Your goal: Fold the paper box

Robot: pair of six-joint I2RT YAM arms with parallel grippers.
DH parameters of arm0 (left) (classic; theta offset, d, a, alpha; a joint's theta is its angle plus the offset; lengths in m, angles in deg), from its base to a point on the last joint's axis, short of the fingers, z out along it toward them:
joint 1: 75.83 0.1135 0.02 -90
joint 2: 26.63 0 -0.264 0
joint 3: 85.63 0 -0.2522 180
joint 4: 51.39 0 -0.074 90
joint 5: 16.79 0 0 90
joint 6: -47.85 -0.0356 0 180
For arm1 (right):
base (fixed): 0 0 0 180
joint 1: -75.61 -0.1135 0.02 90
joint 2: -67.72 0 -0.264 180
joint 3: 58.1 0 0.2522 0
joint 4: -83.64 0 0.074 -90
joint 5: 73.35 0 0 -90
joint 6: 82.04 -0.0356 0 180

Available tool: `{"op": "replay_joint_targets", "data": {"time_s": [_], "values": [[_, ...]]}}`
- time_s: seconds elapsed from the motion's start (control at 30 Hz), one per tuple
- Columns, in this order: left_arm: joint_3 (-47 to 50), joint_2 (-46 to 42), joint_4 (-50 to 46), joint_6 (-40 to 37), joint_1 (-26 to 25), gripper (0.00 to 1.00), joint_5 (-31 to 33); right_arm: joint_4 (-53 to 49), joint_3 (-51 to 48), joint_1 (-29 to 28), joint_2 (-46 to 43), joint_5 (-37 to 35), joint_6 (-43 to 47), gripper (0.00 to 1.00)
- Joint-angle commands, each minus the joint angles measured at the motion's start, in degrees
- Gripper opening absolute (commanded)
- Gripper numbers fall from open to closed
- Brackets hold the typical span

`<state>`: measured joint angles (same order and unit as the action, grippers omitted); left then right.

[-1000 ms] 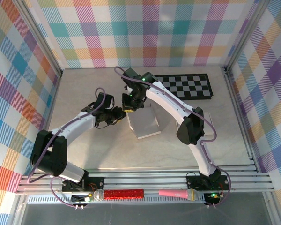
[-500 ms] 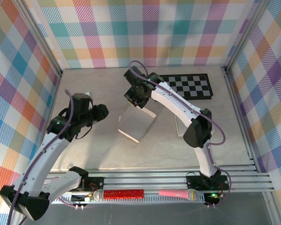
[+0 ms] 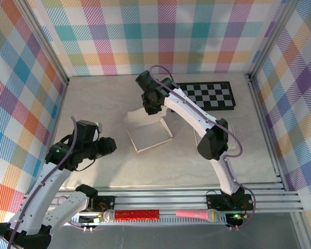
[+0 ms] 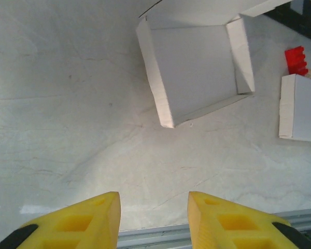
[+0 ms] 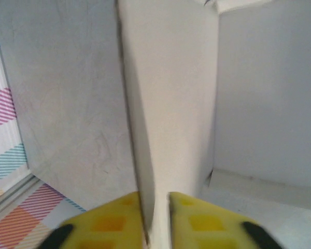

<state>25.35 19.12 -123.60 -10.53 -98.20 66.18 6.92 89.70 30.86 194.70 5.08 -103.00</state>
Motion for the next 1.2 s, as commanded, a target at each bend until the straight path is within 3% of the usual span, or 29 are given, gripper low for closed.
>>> {"op": "replay_joint_targets", "data": {"time_s": [0.0, 0.13, 0.2, 0.33, 0.5, 0.6, 0.77, 1.0, 1.17], "values": [[-0.4, -0.5, -3.7, -1.7, -0.4, 0.39, -0.6, 4.2, 0.3, 0.8, 1.1, 0.8, 0.0, 0.27], [-1.2, 0.8, -3.0, -2.1, -0.3, 0.43, 0.6, 7.6, 0.6, 2.4, -0.7, 1.7, 11.0, 0.42], [-2.1, 2.7, -1.7, -3.3, -0.3, 0.46, 0.8, 9.3, 0.3, 4.0, -2.9, 2.8, 21.7, 0.47], [-5.2, 9.3, 1.0, -7.4, 0.3, 0.53, 0.4, 17.4, -3.4, 8.2, -8.7, 13.2, 54.6, 0.51], [-11.0, 21.1, 4.9, -14.2, 2.2, 0.58, -0.6, 14.5, -16.5, 14.1, -18.8, 34.9, 99.4, 0.52], [-14.2, 28.1, 5.7, -17.7, 4.7, 0.58, -0.5, 12.3, -28.4, 18.3, -24.9, 37.1, 115.4, 0.50], [-18.1, 36.2, 6.5, -21.2, 8.3, 0.58, 0.4, 20.9, -40.7, 28.1, -27.8, 47.2, 120.9, 0.55], [-21.0, 43.6, 7.9, -24.6, 9.1, 0.58, 1.7, 16.8, -35.5, 28.0, -19.0, 47.8, 132.4, 0.60], [-21.3, 45.8, 11.2, -26.3, 9.7, 0.58, -1.1, 15.7, -33.0, 26.0, -13.9, 45.2, 137.0, 0.60]]}}
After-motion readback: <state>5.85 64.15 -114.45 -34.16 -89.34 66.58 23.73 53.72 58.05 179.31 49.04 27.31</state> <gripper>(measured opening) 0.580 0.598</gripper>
